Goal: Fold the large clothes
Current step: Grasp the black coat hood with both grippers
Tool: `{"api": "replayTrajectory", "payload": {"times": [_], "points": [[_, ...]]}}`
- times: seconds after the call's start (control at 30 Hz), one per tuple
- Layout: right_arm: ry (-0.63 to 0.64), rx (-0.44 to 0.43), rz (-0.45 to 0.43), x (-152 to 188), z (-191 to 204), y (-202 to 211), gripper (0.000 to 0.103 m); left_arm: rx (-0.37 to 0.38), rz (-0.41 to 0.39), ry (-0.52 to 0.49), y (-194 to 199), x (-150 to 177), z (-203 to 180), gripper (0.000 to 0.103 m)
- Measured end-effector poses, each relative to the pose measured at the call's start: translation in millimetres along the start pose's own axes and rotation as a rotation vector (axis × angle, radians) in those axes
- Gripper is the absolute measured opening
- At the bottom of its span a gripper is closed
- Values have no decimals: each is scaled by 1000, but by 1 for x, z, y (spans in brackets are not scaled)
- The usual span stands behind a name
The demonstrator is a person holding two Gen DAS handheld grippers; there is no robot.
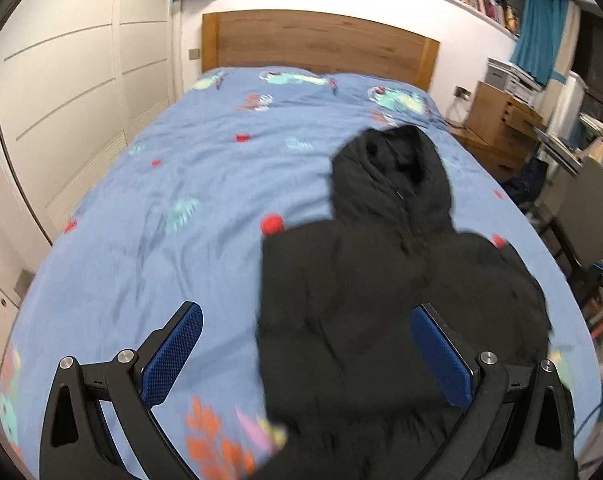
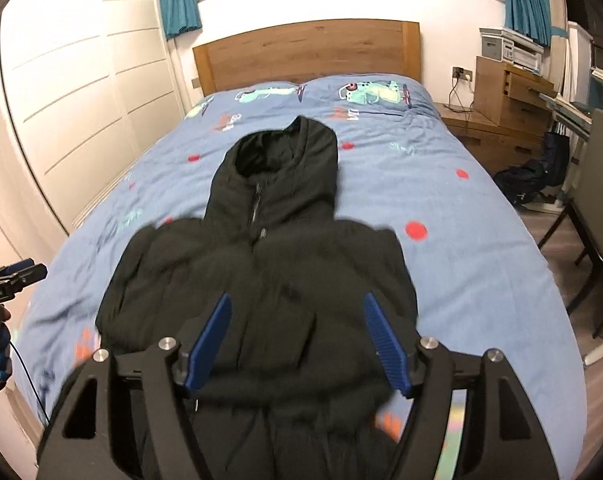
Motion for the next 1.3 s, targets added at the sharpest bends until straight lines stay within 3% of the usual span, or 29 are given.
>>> {"api": "replayTrajectory", "payload": {"times": [0.13, 0.3, 0.4, 0.63, 0.97, 1.07, 1.13, 1.17, 1.23, 1.27, 1.3], "points": [[-24, 10, 0, -63, -12, -57, 69, -1, -1, 10, -46, -58, 18, 102], [-101, -61, 12, -131, -23, -150, 70, 97, 11, 32, -139, -132, 25, 102], [-124, -79, 20, -155, -25, -216, 70, 153, 19, 78, -196, -154, 26, 102], [-216, -123, 73, -167, -22, -337, 71, 217, 54, 97, -304, -185, -1, 102], [-255, -226, 84, -197, -4, -402, 72, 212, 114, 95, -376, -197, -15, 99], [-241, -245, 94, -200, 7, -413, 72, 219, 156, 89, -392, -192, -17, 80], [-219, -228, 112, -200, 13, -421, 72, 226, 183, 101, -400, -187, -15, 54], [-217, -223, 121, -199, 14, -424, 72, 234, 190, 109, -400, -185, -14, 48], [-218, -222, 127, -199, 16, -426, 70, 224, 198, 109, -402, -183, -13, 23], [-204, -224, 123, -199, 18, -424, 61, 224, 200, 108, -400, -182, -14, 19], [-188, -226, 125, -199, 20, -423, 37, 221, 197, 103, -398, -181, -14, 15]]}}
Point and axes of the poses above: each gripper's, at about its wrist camera, not at the fingertips, and y roughly against the way its jaws point, z to its left, x to its underside, the point moved 6 cm from there along -y, roughly the way its jaws point, and after that the axes turned 10 degrees about x, right-handed, at the moved point
